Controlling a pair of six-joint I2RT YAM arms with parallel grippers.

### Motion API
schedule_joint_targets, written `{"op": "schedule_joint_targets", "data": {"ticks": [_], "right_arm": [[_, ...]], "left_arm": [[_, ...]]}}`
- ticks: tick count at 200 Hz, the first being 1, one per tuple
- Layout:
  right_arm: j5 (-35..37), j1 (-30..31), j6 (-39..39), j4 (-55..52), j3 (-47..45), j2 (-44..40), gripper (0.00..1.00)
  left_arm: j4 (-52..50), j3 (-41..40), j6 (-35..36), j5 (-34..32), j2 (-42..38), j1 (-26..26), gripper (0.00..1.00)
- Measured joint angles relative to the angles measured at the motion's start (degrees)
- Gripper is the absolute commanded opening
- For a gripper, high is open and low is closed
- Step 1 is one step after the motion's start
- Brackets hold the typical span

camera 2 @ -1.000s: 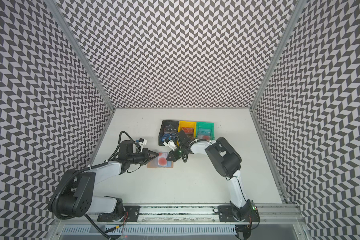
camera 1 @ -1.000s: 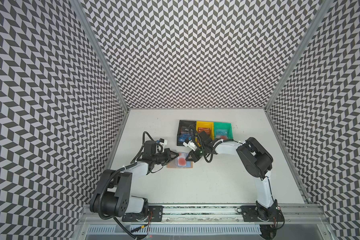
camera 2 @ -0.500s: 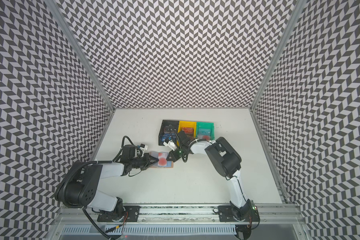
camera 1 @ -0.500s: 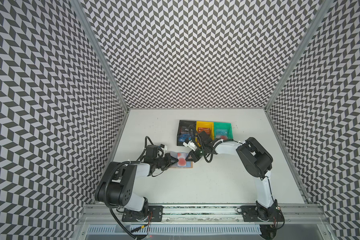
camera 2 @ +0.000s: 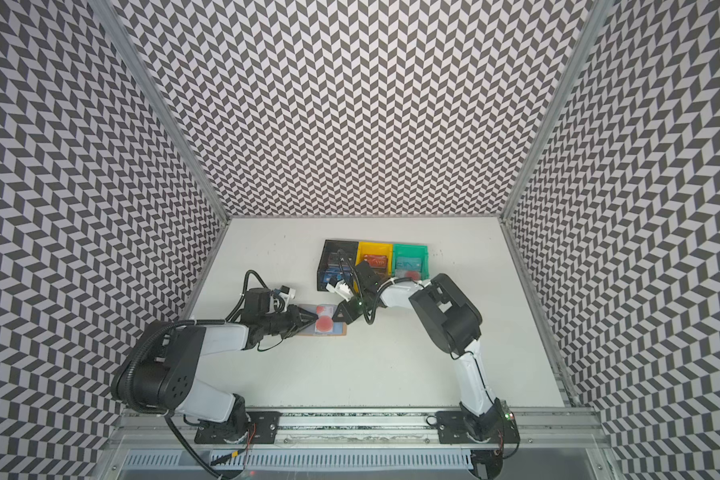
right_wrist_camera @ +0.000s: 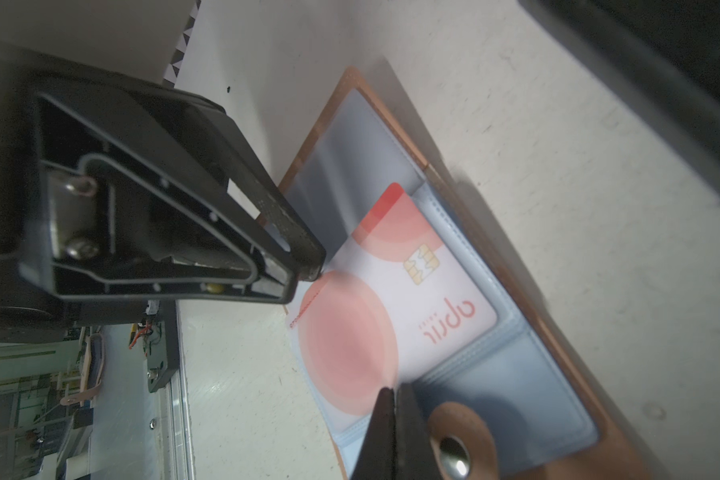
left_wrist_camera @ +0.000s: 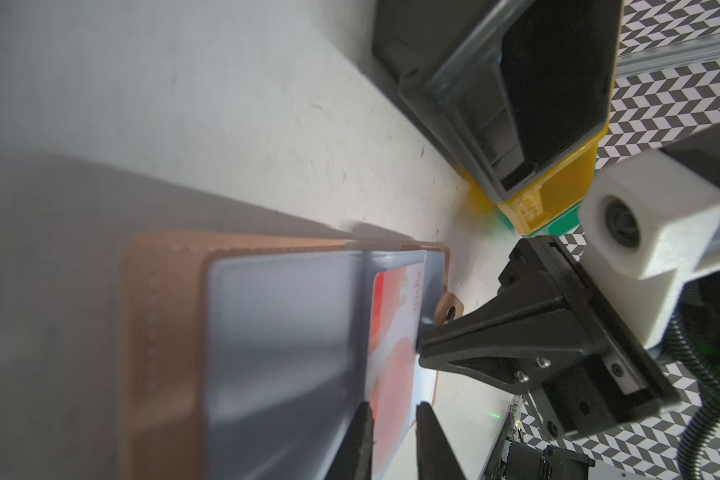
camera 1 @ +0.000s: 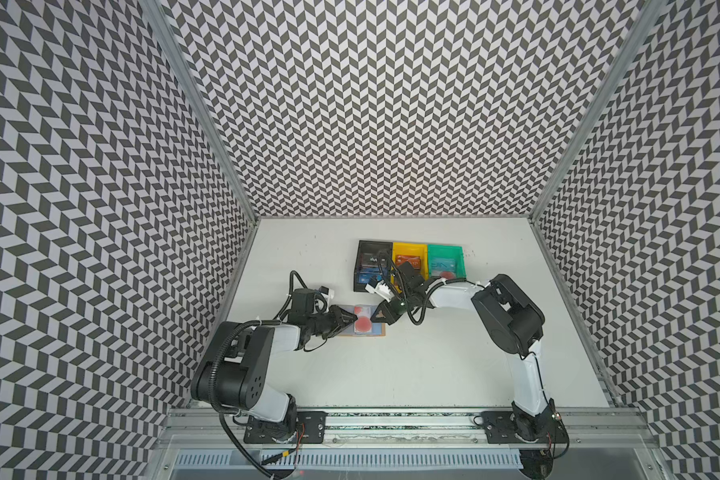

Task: Take the credit cards out of the card holder
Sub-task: Take out the credit card from the card slot.

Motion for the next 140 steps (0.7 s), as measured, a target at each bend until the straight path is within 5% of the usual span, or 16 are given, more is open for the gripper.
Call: {"op": "schedule_joint_targets", "data": {"ticks": [140], "right_arm": [[-0.04, -0.02, -0.20, -0.15, 0.09, 0.04, 0.00]], "left_arm": [[0.33, 0.00, 0.57, -0.26, 0.50, 0.26, 0.16]]}}
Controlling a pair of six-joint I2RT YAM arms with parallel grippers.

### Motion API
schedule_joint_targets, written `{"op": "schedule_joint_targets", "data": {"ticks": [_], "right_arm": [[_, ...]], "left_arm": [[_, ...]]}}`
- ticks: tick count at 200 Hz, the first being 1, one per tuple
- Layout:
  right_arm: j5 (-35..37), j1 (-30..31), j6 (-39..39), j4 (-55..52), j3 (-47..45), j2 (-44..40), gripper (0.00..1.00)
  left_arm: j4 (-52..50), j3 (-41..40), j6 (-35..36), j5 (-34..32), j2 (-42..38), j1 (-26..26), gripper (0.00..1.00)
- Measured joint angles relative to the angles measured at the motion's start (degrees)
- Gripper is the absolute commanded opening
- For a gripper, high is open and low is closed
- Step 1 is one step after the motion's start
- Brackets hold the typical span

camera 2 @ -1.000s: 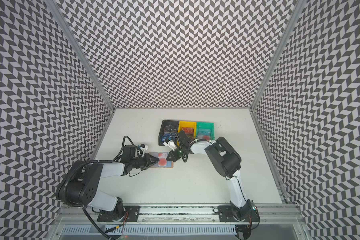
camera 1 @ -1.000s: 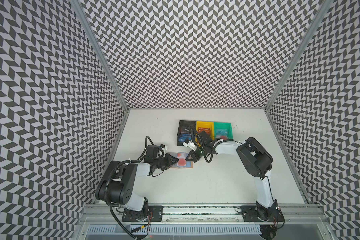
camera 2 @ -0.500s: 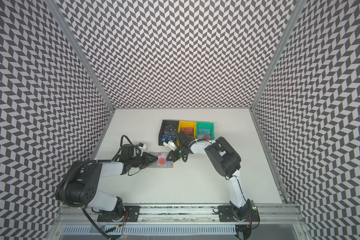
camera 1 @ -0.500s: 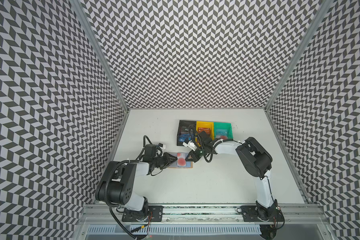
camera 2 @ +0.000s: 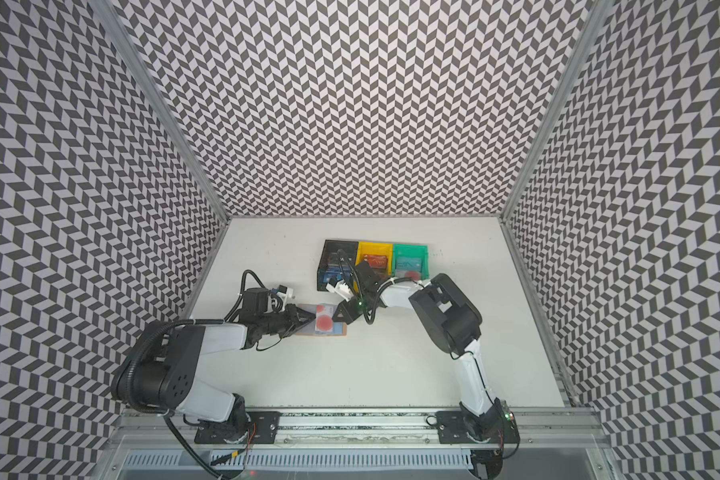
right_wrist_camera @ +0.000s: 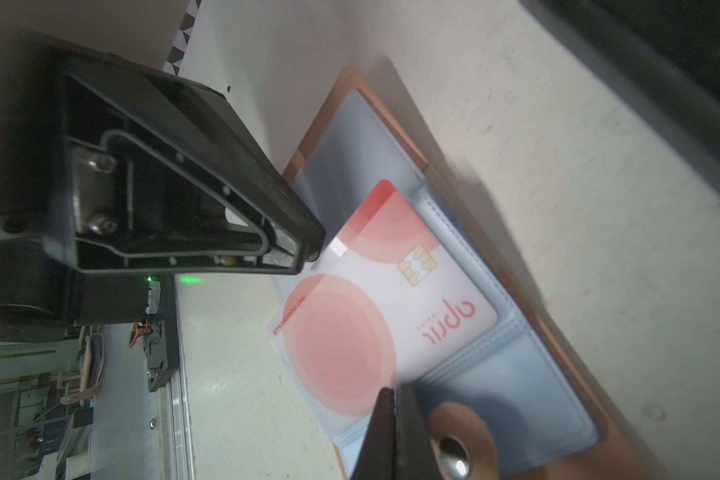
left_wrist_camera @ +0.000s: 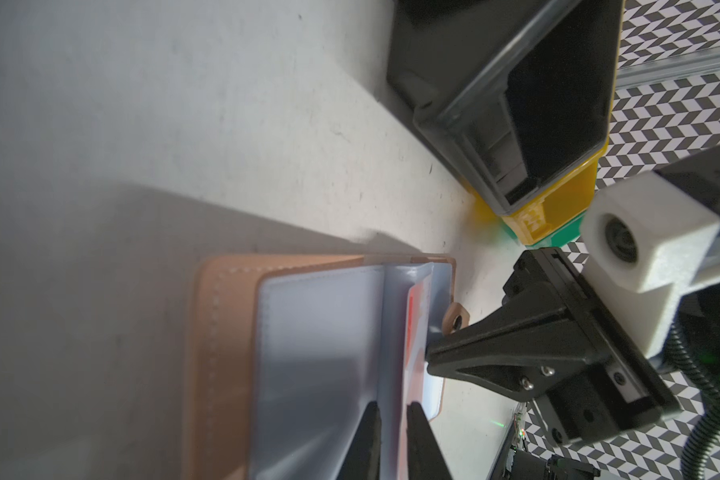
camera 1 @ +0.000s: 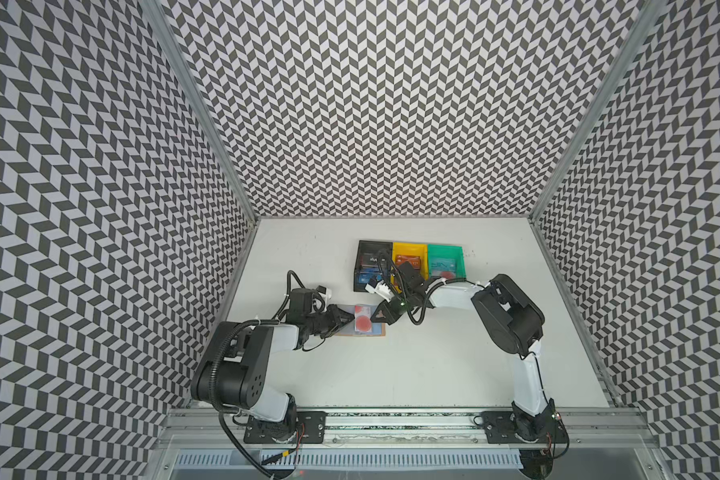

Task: Take the credit cards out of the card holder
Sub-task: Take out the credit card from the card slot.

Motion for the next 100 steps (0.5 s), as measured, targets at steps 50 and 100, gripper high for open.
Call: {"op": "schedule_joint_targets", "data": {"ticks": [50, 100], "right_arm": [[0.00, 0.00, -0.13, 0.00, 0.00, 0.00, 0.00], [-0.02, 0.00, -0.20, 0.00, 0.00, 0.02, 0.00]], "left_arm": [[1.07, 0.04, -0.02, 0.04, 1.73, -0.79, 0.16], [1.60, 0.31, -0.15, 0.11, 2.14, -1.16, 0.10]]}}
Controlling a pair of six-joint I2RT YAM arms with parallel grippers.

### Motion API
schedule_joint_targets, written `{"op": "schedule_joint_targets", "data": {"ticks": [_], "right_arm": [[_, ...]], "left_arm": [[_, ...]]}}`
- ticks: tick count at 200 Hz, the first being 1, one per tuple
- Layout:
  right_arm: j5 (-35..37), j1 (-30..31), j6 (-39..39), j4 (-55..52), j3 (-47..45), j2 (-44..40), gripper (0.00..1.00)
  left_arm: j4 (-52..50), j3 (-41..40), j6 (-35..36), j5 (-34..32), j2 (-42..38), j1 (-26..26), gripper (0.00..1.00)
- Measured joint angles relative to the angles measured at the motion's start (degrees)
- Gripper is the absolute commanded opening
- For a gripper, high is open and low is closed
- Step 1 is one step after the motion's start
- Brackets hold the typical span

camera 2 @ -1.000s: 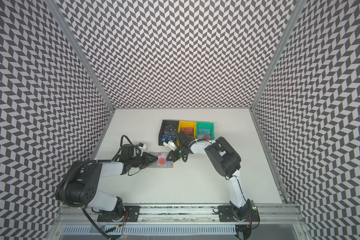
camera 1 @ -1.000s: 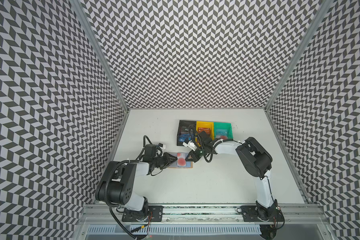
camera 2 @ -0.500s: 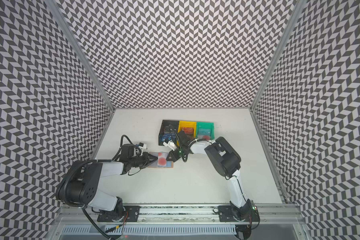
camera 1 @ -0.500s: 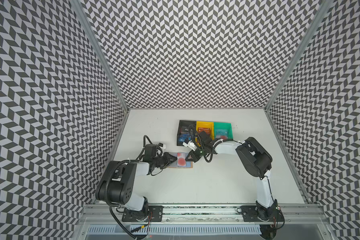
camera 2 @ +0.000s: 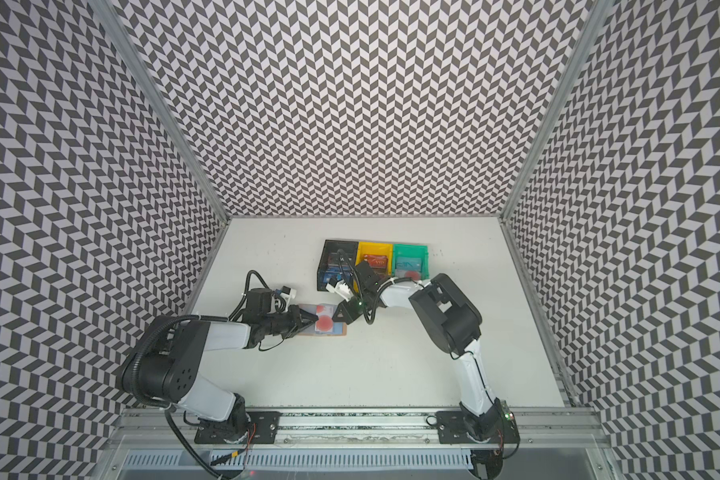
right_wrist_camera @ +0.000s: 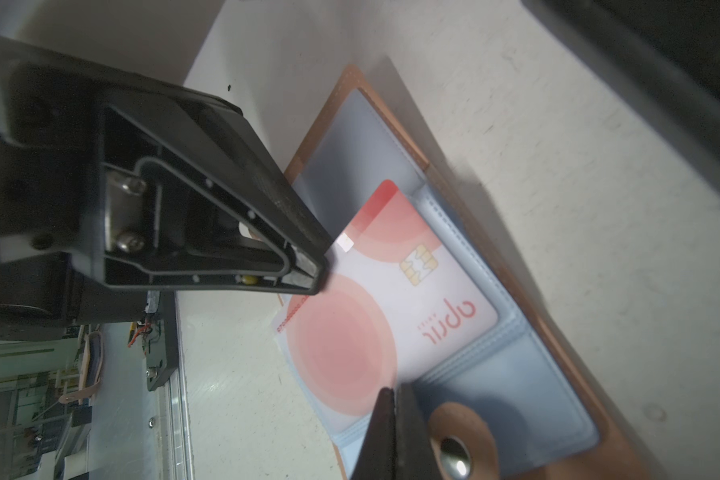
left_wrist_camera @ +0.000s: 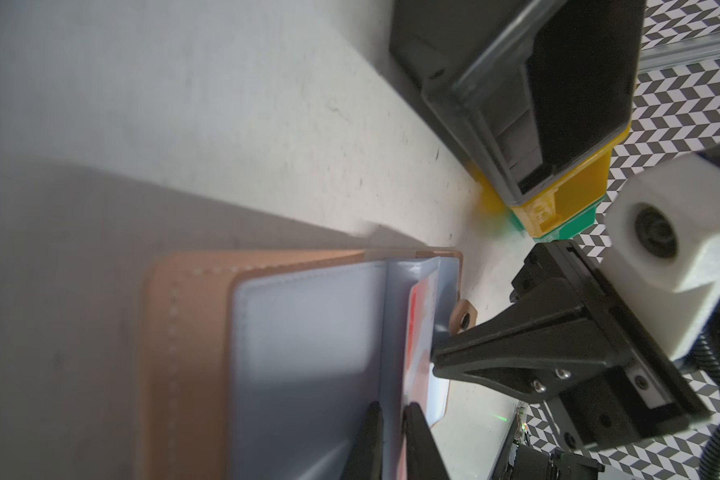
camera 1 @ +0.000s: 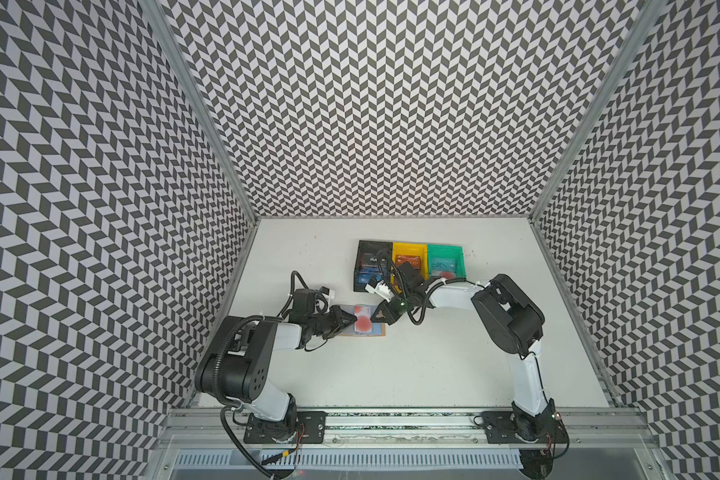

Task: Take the credit cards out of the card holder
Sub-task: Take out the credit card from the card slot.

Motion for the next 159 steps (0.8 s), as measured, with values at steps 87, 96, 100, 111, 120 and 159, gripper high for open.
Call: {"op": "schedule_joint_targets", "data": {"ticks": [87, 96, 100, 111, 120, 159], "right_arm": [[-0.31, -0.09, -0.02, -0.07, 0.13, 0.15, 0.00], [-0.37, -0.11, -0.02, -0.09, 0.13, 0.20, 0.00], [-0.39, -0.11, 0.00, -0.09, 0.15, 0.20, 0.00], [-0.42, -0.15, 0.00, -0.15, 0.17, 0.20, 0.00], [-0.44, -0.15, 0.00, -0.24, 0.24, 0.22, 0.00], [-0.46, -0.20, 0.00, -0.26, 0.24, 0.24, 0.00]], "left_arm": [[0.59, 0.39, -0.11, 0.50, 0.26, -0.33, 0.00], [0.59, 0.39, -0.09, 0.50, 0.26, -0.33, 0.00], [0.59, 0.39, -0.09, 0.48, 0.26, -0.33, 0.00], [0.55, 0.39, -0.07, 0.48, 0.26, -0.31, 0.00], [0.50, 0.37, -0.04, 0.44, 0.24, -0.31, 0.00], [0.33, 0.00, 0.44, 0.04, 0.02, 0.98, 0.00]]}}
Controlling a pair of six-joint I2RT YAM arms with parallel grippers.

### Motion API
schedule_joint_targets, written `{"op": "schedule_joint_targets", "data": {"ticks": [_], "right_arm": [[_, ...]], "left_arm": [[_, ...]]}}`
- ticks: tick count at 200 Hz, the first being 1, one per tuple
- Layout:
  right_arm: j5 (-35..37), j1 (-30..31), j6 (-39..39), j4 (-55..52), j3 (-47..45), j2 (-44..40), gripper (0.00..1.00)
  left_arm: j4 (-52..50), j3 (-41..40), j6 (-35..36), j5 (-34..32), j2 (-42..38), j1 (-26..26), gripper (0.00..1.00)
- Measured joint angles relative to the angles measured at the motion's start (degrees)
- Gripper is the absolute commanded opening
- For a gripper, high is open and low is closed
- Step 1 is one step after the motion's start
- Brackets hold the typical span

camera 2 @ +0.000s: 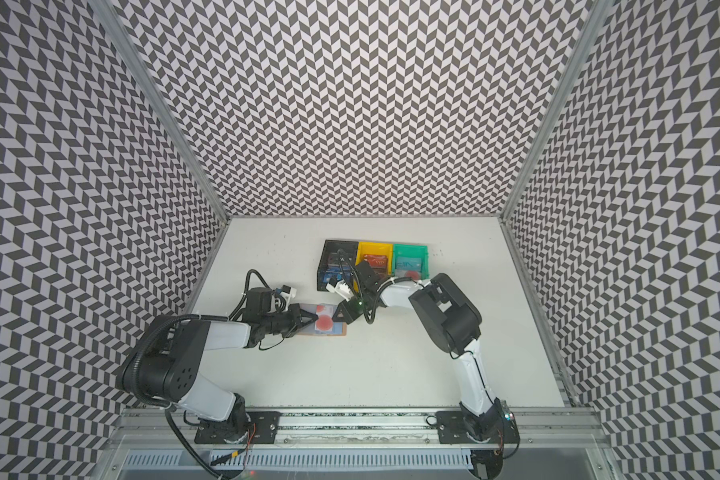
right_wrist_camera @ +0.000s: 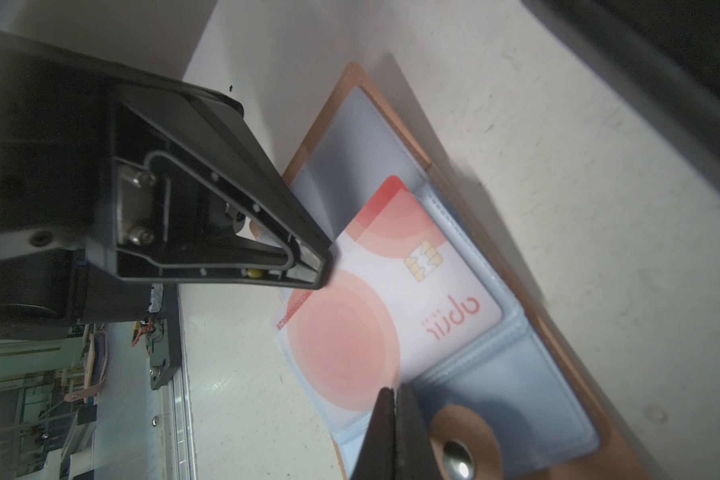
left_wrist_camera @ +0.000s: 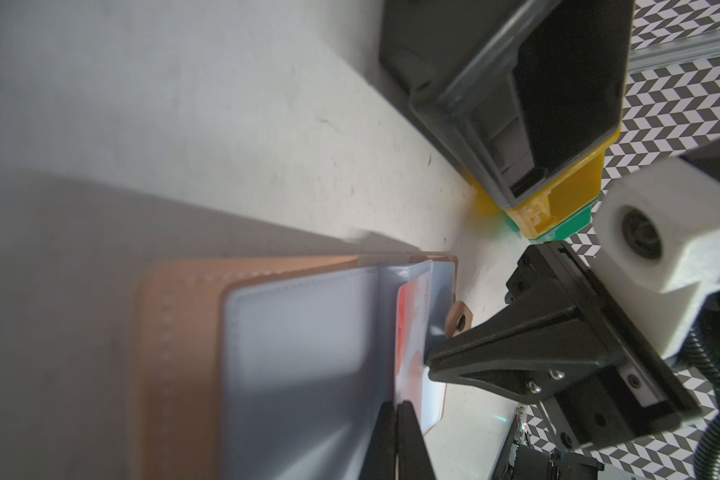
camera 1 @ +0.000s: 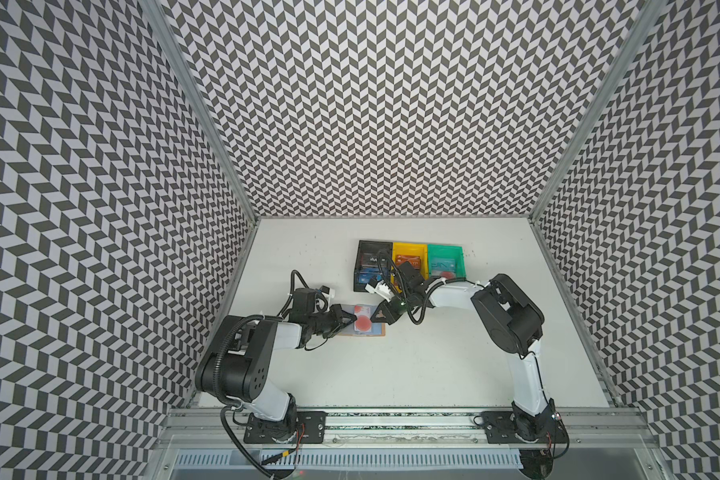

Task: Take the credit cards out of the card holder
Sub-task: Take out the credit card from the card slot.

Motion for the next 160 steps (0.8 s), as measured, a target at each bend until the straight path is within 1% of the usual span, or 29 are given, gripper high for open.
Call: {"op": "schedule_joint_targets", "data": {"ticks": [36, 95, 160], "right_arm": [[-0.04, 0.00, 0.00, -0.17, 0.11, 0.02, 0.00], [0.20, 0.00, -0.04, -1.31, 0.66, 0.02, 0.00], [0.52, -0.02, -0.28, -2.45, 1.14, 0.02, 0.00]], "left_arm": [[-0.39, -0.55, 0.42, -0.15, -0.50, 1.36, 0.00], [-0.92, -0.66, 0.81, -0.44, -0.85, 1.73, 0.00], [-5.64, -1.20, 1.31, -2.64, -7.06, 4.00, 0.00]]}}
